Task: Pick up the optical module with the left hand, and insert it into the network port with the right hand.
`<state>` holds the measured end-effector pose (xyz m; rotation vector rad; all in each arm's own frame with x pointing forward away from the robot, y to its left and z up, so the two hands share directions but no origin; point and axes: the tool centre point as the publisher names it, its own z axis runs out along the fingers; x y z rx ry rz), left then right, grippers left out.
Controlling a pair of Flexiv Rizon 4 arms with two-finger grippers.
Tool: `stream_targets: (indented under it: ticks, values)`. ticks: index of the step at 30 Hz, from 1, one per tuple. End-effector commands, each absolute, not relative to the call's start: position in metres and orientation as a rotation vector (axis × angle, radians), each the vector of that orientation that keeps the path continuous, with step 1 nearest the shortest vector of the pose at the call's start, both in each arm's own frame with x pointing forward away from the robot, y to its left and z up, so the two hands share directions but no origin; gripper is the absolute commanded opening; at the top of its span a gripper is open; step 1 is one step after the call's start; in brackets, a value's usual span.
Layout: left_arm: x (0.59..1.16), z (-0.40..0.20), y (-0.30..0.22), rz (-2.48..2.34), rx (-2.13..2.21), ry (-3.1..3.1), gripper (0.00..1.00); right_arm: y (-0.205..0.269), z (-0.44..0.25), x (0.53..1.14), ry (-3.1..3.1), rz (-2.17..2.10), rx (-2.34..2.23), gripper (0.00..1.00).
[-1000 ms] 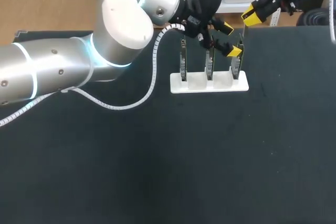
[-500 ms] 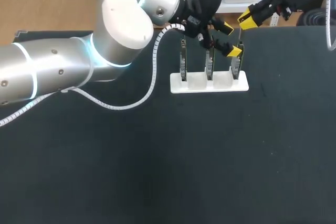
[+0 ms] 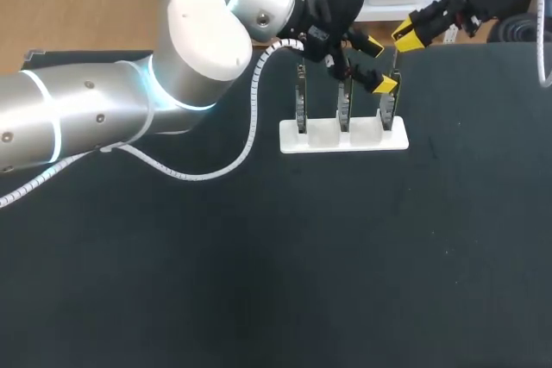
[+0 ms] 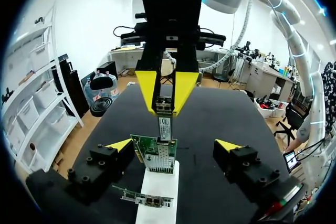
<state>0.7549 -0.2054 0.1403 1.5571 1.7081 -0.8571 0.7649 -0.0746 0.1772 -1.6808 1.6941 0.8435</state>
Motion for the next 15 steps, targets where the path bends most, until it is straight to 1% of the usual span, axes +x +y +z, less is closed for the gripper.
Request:
stream_targets:
  ticks: [1, 15]
  values:
    - [0.7564, 0.1403, -0.2057, -0.858, 1.561, 1.708, 1.0, -0.075, 0.1763, 0.762, 1.696, 0.837, -1.676, 0.0]
    - [0.7564, 0.1403, -0.2057, -0.858, 1.561, 1.708, 1.0, -0.0762, 0.1732, 0.7635, 1.678, 0.841, -1.697, 0.0]
